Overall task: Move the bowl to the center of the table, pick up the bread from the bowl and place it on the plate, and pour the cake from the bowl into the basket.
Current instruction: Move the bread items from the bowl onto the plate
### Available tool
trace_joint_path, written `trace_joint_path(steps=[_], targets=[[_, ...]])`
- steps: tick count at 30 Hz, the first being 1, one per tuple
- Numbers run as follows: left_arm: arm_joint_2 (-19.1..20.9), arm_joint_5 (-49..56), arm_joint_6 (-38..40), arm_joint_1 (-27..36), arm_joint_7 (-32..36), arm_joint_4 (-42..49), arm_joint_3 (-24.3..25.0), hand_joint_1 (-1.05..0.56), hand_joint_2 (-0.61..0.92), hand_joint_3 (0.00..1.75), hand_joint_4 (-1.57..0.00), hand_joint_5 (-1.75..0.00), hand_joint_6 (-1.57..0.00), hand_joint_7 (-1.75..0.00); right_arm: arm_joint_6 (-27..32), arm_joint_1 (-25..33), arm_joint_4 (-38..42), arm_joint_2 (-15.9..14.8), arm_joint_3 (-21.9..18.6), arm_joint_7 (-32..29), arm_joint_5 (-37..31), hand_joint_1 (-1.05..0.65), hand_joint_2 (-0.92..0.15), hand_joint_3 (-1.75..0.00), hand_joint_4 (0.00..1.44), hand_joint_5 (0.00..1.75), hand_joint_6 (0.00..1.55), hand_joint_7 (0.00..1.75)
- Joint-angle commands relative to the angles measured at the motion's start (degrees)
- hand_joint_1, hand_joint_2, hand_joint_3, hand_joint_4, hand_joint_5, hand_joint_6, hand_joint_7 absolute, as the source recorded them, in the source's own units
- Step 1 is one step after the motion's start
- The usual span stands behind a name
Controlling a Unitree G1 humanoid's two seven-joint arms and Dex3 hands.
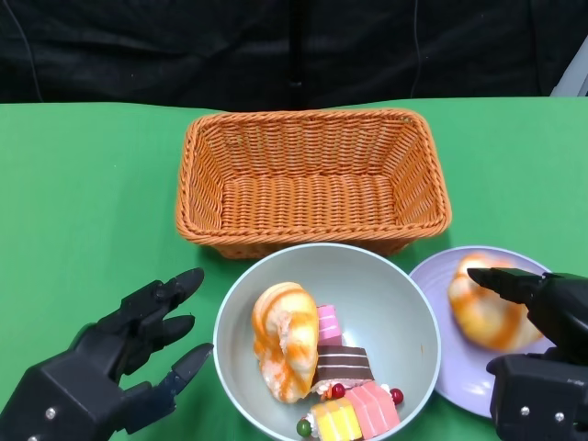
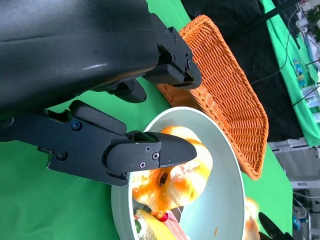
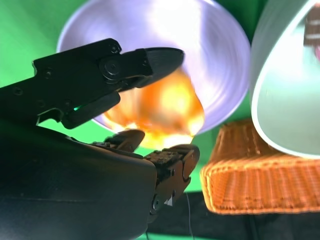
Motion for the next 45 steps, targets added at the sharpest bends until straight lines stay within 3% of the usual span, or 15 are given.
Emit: trace_joint_path(steps=[1,7,12,17,19,24,28,35,38,45], targets=[[0.6,-0.4,-0.6,0.6,-1.0,-0.3,0.2,-0.61,0.92,0.45,-0.28,-0.46,-0.40,-0.03,2.0,0.9,-2.3,-0.9,-0.3,2.8,2.4,-0.87,-0.92,-0.21,0.12,0.09,0.14,0.00],[0.5,0.0,-0.7,0.8,-1.2,-0.7,0.2,-0.59,0.92,0.45,-0.28,-0.47,-0.40,-0.03,4.8,1.6,-7.0,-0.6,-1.2,5.3,5.9,-0.90,-0.92,-0.27,0.08,0.08,0.09,0.00],[0.3,0.0,-1.1,0.8,-1.1,-0.5,0.2,-0.59,0.92,0.45,-0.28,-0.47,-0.40,-0.02,3.1,4.1,-13.8,2.2,-2.9,0.8,9.3,-0.85,-0.92,-0.27,0.11,0.11,0.12,0.02],[0.1,0.2,-1.8,0.7,-0.9,0.1,0.0,-0.61,0.92,0.44,-0.28,-0.48,-0.40,-0.02,-0.2,5.4,-20.9,5.5,-1.9,-2.9,12.0,-0.74,-0.92,-0.28,0.12,0.14,0.12,0.02],[0.1,0.1,-1.6,0.6,-1.0,0.0,0.0,-0.60,0.92,0.44,-0.27,-0.49,-0.40,-0.02,-1.1,5.5,-22.4,6.1,-1.3,-3.1,12.4,-0.69,-0.92,-0.26,0.03,0.41,0.13,0.03],[-0.3,-0.2,-1.4,0.5,-1.0,-0.1,-0.1,-0.60,0.92,0.44,-0.26,-0.49,-0.40,-0.02,-1.8,4.8,-25.5,8.3,1.9,-2.8,12.5,-0.64,-0.92,-0.20,0.00,0.67,0.15,0.06],[-0.4,-0.2,-1.6,0.5,-1.0,0.0,-0.1,-0.61,0.92,0.44,-0.26,-0.50,-0.40,-0.02,-1.6,4.7,-26.0,8.8,2.6,-2.6,12.4,-0.64,-0.92,-0.20,0.00,0.72,0.15,0.07],[-0.9,0.6,-0.6,0.3,-0.5,-0.6,-1.0,-0.61,0.92,0.44,-0.26,-0.51,-0.41,-0.02,-2.6,0.9,-23.4,10.7,8.6,-2.2,11.5,-0.59,-0.92,-0.09,0.00,0.85,0.21,0.13],[-1.0,0.7,-0.6,0.3,-0.5,-0.6,-1.0,-0.60,0.92,0.44,-0.26,-0.52,-0.41,-0.02,-2.6,0.8,-23.3,10.6,8.7,-2.3,11.5,-0.58,-0.92,-0.08,0.00,0.86,0.21,0.13],[-2.0,1.7,-0.7,0.6,0.4,-1.0,-1.8,-0.59,0.92,0.46,-0.26,-0.54,-0.42,-0.02,-2.2,-3.0,-14.6,11.6,14.3,-1.8,8.2,-0.61,-0.92,-0.10,0.00,0.80,0.24,0.15]])
